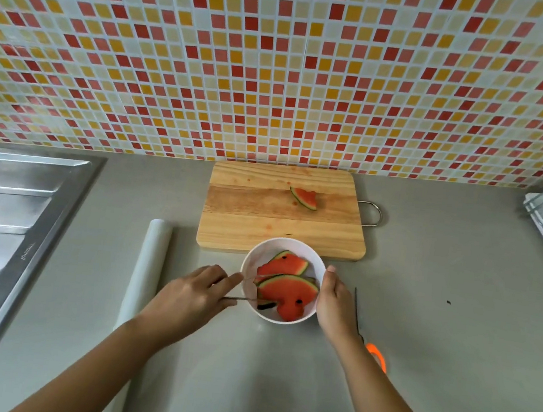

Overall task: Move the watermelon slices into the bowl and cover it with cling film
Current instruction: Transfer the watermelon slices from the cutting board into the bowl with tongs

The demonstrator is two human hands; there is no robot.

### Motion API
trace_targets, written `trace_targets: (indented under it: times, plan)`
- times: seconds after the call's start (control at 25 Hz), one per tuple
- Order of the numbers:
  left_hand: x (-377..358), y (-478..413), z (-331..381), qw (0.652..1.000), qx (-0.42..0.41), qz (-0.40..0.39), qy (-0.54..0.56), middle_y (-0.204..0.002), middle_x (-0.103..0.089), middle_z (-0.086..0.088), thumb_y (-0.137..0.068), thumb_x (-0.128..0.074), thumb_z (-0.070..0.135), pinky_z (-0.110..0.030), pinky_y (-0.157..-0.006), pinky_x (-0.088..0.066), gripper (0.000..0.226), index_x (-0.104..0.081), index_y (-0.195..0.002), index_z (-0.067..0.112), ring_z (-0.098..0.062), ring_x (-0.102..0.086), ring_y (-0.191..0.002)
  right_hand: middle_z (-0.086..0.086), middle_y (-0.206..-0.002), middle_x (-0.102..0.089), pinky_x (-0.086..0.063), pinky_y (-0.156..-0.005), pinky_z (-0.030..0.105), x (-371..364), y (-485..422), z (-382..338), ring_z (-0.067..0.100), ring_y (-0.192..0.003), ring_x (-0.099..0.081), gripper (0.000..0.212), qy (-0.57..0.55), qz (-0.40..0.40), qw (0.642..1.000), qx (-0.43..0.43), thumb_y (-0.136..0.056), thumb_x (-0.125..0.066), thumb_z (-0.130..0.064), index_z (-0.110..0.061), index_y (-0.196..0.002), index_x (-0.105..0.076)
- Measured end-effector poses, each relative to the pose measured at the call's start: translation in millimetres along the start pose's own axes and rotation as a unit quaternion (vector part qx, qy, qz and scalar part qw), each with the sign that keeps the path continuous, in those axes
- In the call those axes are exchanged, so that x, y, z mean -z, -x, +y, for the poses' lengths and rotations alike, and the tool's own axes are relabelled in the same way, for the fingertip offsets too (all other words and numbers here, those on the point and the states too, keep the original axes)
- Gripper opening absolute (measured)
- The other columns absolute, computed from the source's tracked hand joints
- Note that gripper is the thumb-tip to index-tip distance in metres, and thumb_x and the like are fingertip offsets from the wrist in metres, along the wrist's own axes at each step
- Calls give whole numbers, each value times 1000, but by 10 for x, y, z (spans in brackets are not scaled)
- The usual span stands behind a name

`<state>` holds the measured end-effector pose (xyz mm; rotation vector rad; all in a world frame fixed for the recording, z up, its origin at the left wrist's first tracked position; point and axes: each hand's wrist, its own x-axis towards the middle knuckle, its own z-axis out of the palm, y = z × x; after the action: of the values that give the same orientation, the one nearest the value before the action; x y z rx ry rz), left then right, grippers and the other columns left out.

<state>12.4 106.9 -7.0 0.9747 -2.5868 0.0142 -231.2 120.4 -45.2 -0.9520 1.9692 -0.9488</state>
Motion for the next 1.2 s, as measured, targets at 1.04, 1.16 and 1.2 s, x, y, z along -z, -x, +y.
trace_targets:
  times: [1.04, 1.16, 1.2]
  plan:
    - [-558, -1620, -1056, 967, 195, -130, 102, -112, -62, -8, -89, -63, 27, -38, -82, -51, 39, -58, -127, 18, -26, -61, -98, 11, -77, -66, -38, -66, 30, -18, -71, 76, 25, -76, -60, 52, -15, 11, 1000, -9, -99, -28, -35, -2, -79, -61]
    - [-521, -1554, -1048, 976, 151, -128, 94, -110, -63, -7, -89, -63, 24, -37, -79, -53, 37, -60, -125, 16, -24, -62, -94, 7, -73, -64, -39, -60, 29, -19, -67, 62, 21, -72, -59, 52, -16, 8, 1000, -12, -99, -27, -36, -2, -77, -60]
    - [-519, -1522, -1044, 977, 144, -125, 93, -109, -63, -7, -89, -63, 24, -38, -79, -53, 37, -60, -124, 16, -25, -63, -94, 7, -72, -64, -39, -59, 28, -19, -62, 63, 20, -71, -59, 52, -15, 9, 1000, -12, -99, -27, -36, -2, -77, -60]
